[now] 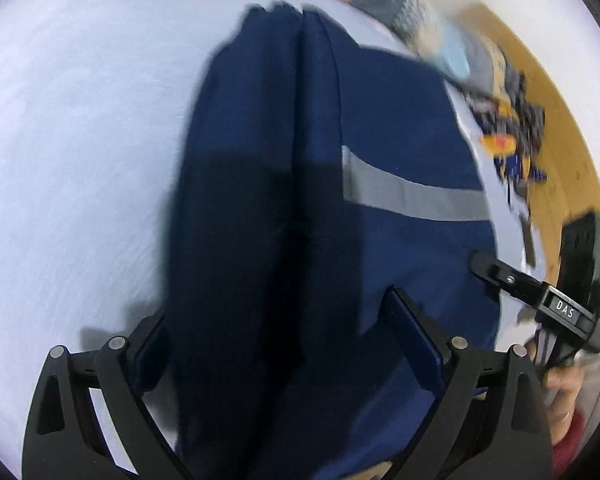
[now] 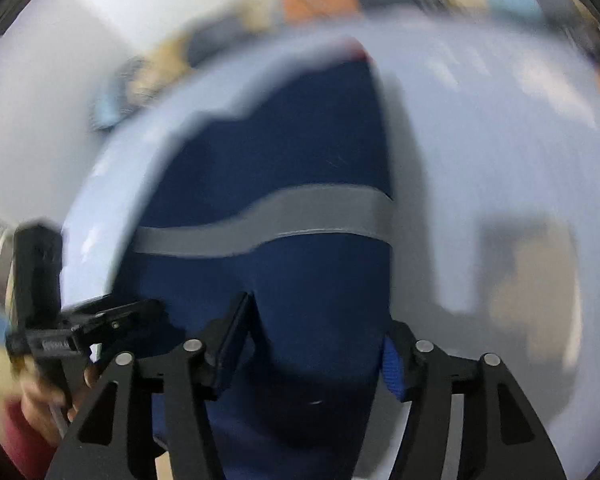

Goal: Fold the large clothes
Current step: 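Lower the folded hem onto the jacket and open the right gripper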

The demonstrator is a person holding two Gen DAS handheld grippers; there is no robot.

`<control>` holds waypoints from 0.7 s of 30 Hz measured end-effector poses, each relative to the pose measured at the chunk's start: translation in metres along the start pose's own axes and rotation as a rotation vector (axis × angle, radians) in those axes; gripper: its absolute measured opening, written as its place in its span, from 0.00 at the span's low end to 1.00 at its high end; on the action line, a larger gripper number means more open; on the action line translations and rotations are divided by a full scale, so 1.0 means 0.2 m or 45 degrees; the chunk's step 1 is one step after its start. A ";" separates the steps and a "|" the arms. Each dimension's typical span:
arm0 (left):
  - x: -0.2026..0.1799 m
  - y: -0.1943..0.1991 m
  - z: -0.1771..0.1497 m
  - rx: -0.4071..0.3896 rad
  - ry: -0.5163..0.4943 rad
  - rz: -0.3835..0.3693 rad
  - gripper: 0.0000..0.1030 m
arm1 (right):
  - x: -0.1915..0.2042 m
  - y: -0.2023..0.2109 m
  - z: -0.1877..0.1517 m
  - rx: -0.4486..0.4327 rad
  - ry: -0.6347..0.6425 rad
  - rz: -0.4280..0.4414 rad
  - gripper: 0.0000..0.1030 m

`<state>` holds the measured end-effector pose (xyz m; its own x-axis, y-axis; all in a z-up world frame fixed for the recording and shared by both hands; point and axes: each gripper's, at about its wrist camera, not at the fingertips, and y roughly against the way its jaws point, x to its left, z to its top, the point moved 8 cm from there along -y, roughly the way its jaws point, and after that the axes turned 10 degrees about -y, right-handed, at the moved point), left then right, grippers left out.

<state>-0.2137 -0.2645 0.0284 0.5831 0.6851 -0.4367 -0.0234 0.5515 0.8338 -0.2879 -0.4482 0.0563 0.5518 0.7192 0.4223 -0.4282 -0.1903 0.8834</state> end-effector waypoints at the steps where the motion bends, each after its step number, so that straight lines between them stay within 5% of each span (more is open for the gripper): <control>1: 0.00 0.04 -0.01 -0.026 0.004 0.009 0.95 | -0.03 0.04 0.00 -0.033 -0.069 0.028 0.58; 4: -0.02 0.27 -0.04 -0.188 -0.116 0.215 0.95 | -0.08 0.22 -0.04 -0.173 -0.089 0.048 0.60; 7: -0.12 0.39 -0.09 -0.343 -0.294 0.426 0.95 | 0.02 0.39 -0.16 -0.342 0.082 0.023 0.55; 11: -0.29 0.36 -0.17 -0.435 -0.531 0.582 0.95 | 0.16 0.36 -0.38 -0.330 0.204 0.005 0.18; 15: -0.25 0.06 -0.23 -0.198 -0.616 0.715 0.96 | 0.13 0.16 -0.48 -0.219 0.215 -0.159 0.20; 21: -0.12 0.09 -0.21 -0.218 -0.425 0.658 0.98 | 0.09 0.06 -0.45 -0.185 0.179 -0.155 0.20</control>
<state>-0.2624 -0.2501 0.0387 0.6827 0.7132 0.1592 -0.4830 0.2769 0.8307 -0.3467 -0.3775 0.0561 0.5046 0.8190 0.2731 -0.4688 -0.0057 0.8833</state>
